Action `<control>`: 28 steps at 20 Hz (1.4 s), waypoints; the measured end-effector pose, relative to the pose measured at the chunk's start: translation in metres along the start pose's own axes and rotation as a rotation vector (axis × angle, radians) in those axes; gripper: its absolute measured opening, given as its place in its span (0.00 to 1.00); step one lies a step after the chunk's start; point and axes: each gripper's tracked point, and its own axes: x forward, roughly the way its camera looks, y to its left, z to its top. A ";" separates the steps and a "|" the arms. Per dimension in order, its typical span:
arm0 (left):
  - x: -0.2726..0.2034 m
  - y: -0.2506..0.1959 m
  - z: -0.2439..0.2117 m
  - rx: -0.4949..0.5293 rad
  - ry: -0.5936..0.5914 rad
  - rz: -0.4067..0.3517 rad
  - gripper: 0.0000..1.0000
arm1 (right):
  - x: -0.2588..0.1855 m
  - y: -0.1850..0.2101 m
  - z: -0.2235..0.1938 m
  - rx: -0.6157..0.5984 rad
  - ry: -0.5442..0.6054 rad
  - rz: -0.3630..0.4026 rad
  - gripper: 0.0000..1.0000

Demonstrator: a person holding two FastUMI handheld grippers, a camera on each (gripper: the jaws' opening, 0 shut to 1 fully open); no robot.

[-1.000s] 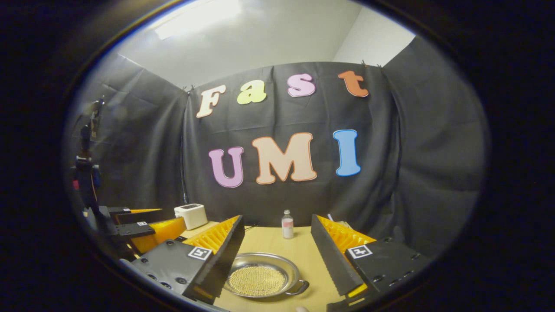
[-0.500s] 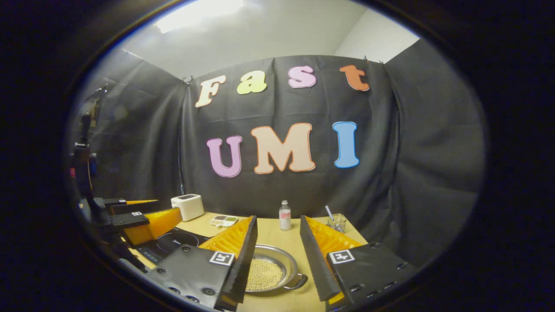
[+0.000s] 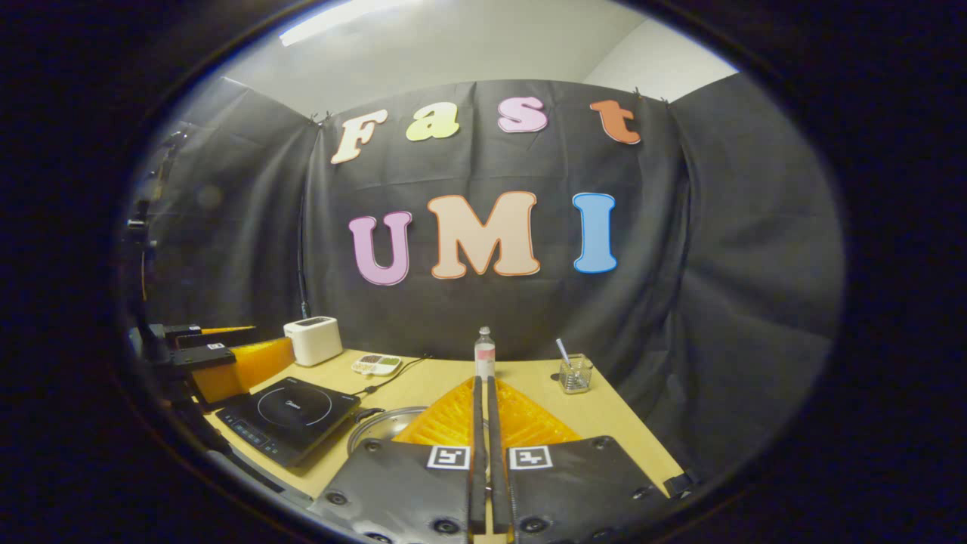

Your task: First push the handle of the pot to place it horizontally, then grasp the pot with both hands and set it on the induction cooktop.

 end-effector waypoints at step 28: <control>0.025 0.015 -0.062 -0.012 0.155 -0.016 0.96 | 0.021 -0.023 -0.256 0.201 0.695 -0.108 0.00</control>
